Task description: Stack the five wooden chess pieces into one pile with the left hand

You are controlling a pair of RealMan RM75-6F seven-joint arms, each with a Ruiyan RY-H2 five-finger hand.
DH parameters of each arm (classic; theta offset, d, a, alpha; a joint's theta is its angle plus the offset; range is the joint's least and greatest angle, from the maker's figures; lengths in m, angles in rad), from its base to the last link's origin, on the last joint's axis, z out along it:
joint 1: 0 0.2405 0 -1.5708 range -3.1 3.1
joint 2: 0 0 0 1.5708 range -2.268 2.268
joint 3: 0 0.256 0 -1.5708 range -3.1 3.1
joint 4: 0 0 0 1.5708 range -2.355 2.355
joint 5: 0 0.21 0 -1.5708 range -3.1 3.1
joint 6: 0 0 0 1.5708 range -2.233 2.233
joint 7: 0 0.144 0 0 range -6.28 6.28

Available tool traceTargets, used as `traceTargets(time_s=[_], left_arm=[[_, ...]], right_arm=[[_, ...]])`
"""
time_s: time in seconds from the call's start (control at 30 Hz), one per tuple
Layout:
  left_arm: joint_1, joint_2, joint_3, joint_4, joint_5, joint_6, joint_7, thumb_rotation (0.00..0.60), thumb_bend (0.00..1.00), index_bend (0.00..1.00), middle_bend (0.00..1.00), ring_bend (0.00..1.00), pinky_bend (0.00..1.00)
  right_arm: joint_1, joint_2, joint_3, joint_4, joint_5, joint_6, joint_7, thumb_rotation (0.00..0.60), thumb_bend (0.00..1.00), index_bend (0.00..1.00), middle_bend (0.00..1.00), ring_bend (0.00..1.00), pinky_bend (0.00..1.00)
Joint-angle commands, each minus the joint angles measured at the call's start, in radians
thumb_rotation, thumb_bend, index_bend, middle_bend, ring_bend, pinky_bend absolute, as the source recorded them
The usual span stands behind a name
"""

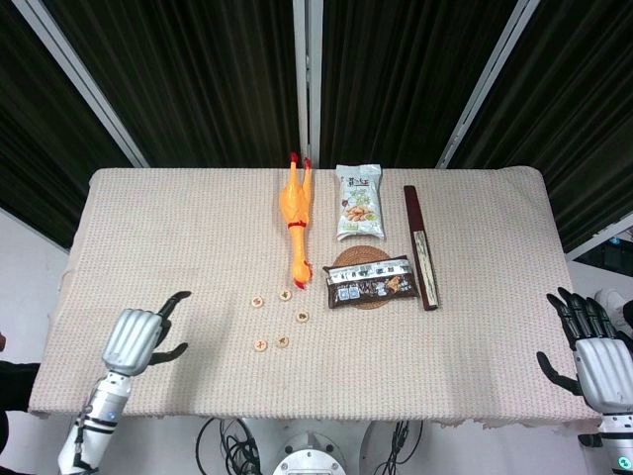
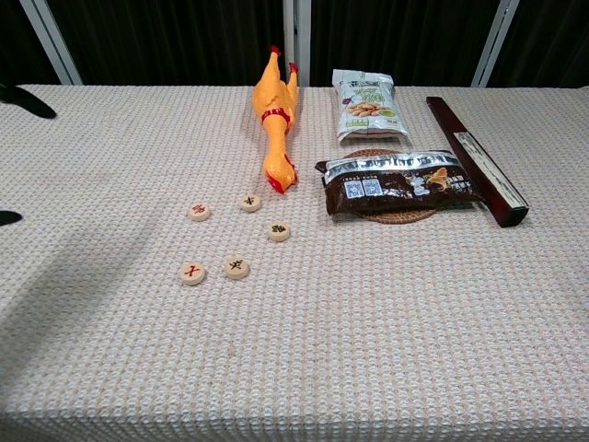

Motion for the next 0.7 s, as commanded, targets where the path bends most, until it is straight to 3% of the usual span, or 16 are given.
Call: traceTargets(time_s=[0.03, 0.37, 0.7], left_arm=[[-0.043, -0.054, -0.012, -0.01, -0.032, -0.054, 0.019, 0.6, 0.16, 0.28, 1.0, 1.0, 0.99], [-0.163, -0.205, -0.108, 0.012, -0.174, -0.152, 0.164, 0.6, 0.13, 0.33, 1.0, 1.0, 1.0], [-0.284, -0.367, -0.198, 0.098, -0.407, -0.193, 0.35, 0.6, 0.14, 0.37, 1.0, 1.0, 1.0]], right_arm=[[-0.001, 0.003, -0.001, 0.001, -0.004, 0.004, 0.006, 0.6, 0.28, 0.0, 0.0, 0.0, 0.0], [-0.008, 0.015, -0.004, 0.005, -0.014, 0.018, 0.035, 0.6, 0.28, 0.0, 0.0, 0.0, 0.0], [-0.011, 0.022, -0.001, 0.011, -0.011, 0.027, 0.06, 0.6, 0.28, 0.0, 0.0, 0.0, 0.0]])
